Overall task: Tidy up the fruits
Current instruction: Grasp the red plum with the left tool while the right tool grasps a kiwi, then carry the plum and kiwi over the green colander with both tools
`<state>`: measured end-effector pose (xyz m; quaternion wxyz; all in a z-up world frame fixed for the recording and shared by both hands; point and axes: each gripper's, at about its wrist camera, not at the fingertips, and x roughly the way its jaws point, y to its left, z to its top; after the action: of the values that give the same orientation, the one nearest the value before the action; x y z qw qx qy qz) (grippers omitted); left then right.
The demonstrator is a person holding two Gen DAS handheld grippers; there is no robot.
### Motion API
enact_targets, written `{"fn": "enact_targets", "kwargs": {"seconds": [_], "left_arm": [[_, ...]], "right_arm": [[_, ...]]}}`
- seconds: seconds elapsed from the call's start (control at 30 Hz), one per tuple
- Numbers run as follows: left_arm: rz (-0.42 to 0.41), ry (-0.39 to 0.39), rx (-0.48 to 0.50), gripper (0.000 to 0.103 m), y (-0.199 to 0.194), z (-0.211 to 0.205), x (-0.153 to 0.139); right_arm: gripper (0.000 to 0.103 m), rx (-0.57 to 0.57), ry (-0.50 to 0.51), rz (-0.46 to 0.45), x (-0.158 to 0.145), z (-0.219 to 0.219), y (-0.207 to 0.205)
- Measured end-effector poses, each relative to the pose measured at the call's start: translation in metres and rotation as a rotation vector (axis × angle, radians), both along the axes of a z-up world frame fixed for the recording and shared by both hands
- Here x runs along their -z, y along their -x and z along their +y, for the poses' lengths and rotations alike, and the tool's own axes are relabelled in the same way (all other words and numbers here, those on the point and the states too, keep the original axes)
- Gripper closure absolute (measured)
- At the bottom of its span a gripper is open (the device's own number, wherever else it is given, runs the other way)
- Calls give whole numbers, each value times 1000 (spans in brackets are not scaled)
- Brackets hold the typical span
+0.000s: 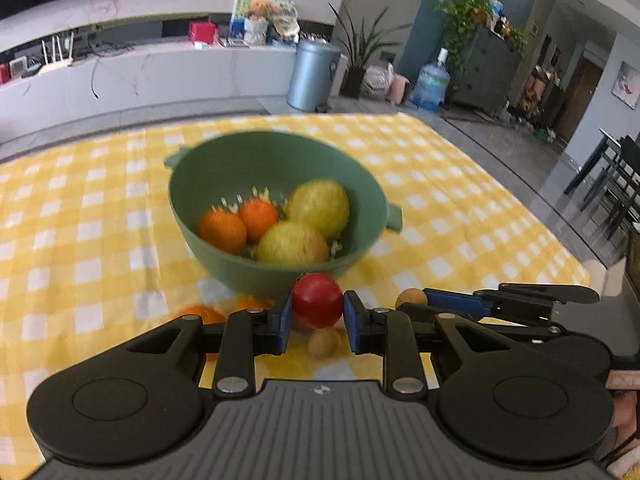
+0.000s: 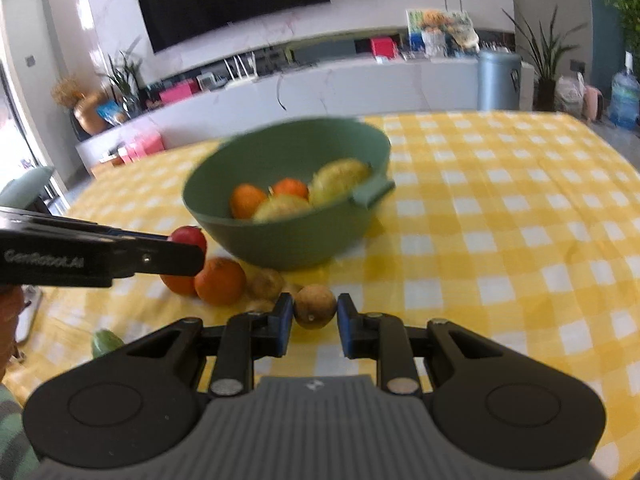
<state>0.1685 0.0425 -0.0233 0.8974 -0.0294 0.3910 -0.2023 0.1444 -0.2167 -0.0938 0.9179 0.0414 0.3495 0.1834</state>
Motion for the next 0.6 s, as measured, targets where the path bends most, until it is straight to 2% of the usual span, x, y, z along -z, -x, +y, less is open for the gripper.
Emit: {"fn": "enact_targets", "kwargs": {"seconds": [0.13,0.27,0.43,0.6], "left_arm": [[-32,0,-17,73,-12,1,-15],[-51,-25,-48,73,-29,3,-27],[-59,-61,-23,73,-47,2,-26],[-37,-120,-43,73,-65,8,-13]], "right_arm": [[83,-45,-8,-80,-20,5,-7],[83,-67,9,-114,-35,11,-24],[83,-93,22,-102,-42,22,-58],[83,-148,9,-59,-40,33,-91]]}}
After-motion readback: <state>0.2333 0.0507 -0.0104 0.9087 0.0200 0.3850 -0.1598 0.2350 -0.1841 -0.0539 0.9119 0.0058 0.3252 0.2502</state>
